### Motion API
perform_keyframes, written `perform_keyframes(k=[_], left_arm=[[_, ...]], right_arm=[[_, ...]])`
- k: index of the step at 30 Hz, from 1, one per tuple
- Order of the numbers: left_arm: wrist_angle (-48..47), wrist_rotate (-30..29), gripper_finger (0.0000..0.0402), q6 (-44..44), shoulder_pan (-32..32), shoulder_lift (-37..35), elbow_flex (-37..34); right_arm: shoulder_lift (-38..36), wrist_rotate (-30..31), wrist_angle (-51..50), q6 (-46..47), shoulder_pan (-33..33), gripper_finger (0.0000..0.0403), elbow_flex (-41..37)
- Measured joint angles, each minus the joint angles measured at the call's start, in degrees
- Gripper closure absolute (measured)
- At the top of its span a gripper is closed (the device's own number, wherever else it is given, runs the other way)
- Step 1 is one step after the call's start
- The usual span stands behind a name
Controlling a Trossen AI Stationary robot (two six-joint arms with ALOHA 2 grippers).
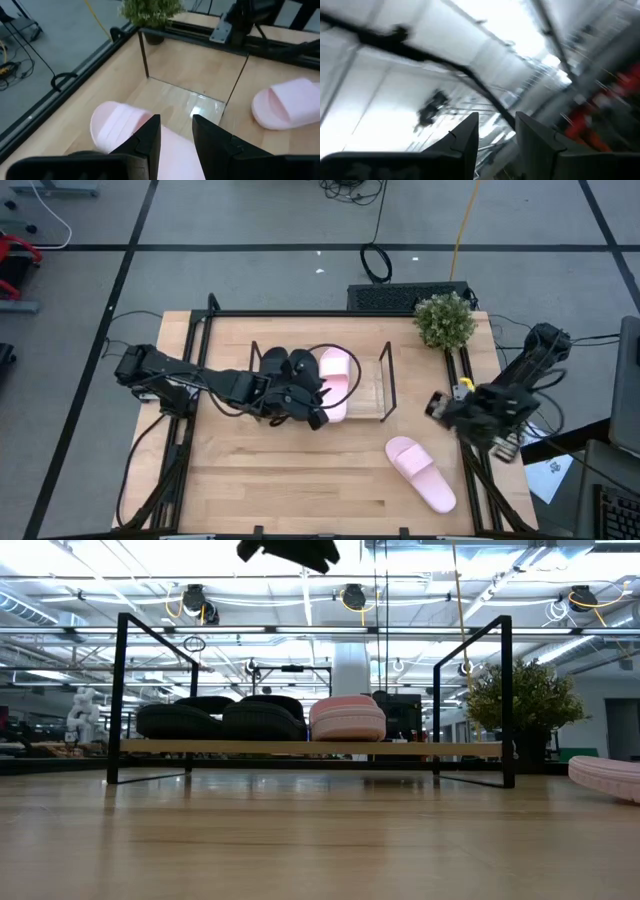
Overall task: Pick and place slides into the shelf
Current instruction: Put the pink slipper on the shelf
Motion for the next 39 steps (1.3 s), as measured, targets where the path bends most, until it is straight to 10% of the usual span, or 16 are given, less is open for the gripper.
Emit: perform_keyframes(k=[14,26,39], left_arm=[[0.43,-0.6,0.0289,1.5,-1.92,-9.29,0.02],[0.41,-0.92,0.0289,2.62,-5.72,-9.67,0.02],[0.46,-0.99,0.0289,2.16,-5.96,-9.67,0.02]], right_arm=[[4.54,-22.8,-63.44,-43.04,-0.49,0.0286,54.24],[18.19,-12.58,-86.4,-55.34,-2.79,0.0286,93.4],[19.87,-12.19,-82.66,-64.46,-6.71,0.0286,92.3]])
